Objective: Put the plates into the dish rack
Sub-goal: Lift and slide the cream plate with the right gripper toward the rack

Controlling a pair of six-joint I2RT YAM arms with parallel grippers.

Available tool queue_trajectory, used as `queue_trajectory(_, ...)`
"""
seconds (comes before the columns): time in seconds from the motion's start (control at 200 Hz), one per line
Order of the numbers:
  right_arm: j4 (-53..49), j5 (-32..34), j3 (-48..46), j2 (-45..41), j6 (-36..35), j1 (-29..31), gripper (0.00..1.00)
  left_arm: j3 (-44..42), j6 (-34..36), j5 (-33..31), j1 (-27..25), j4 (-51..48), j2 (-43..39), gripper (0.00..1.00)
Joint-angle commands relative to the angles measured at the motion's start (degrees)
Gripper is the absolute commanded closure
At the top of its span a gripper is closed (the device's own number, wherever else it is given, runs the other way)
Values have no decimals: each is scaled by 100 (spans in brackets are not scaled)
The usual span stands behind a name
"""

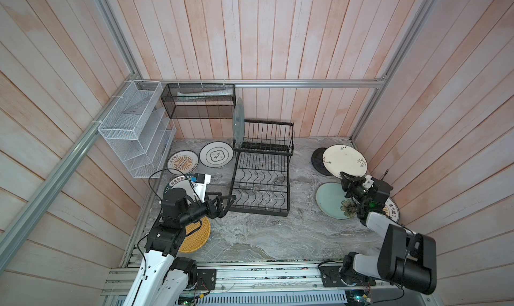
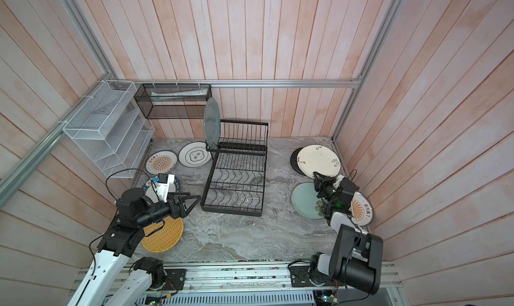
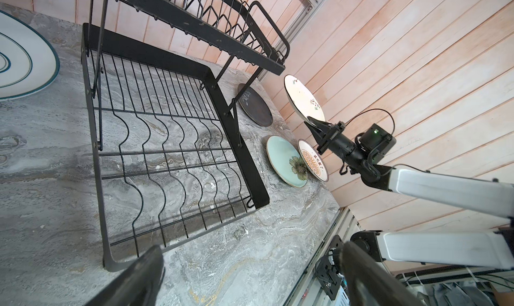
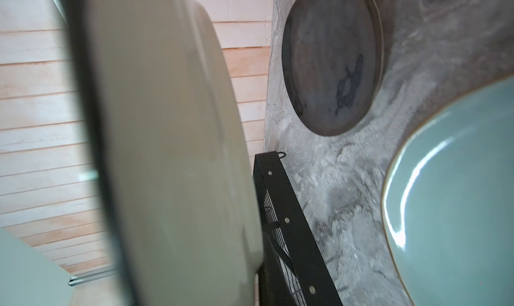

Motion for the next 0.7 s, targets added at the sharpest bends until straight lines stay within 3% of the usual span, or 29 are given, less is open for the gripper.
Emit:
queue_trajectory(0.0, -334, -397, -146, -991, -766, 56, 100, -3, -18, 28, 39, -4, -70, 0)
queue_trajectory(0.155, -1595, -834, -458, -2033, -1454, 199, 100, -29, -31, 179, 35, 65, -52, 0)
queue_trajectory(0.29, -2650, -858, -415, -2653, -2022, 824, 100, -39, -47, 232, 32, 83, -14, 0)
queue_trajectory(0.41, -2573, -469, -779, -3078, -1567, 1634, 100, -53, -192, 30, -81, 84, -3, 0)
queue_trajectory(0.51, -2441, -90, -892, -3232, -1337, 2182, 100, -322, -747, -287, -308, 445, -86, 0)
queue_trajectory(0.605, -2267, 194, -877, -3213, -1166, 2613, 100, -915, -1606, -559, -838, 1420, -72, 5)
queue_trajectory(0.695, -2092, 362, -829, -3045, -1095, 2964, 100, -1190, -2105, -1625, -1850, 2054, 116, 6)
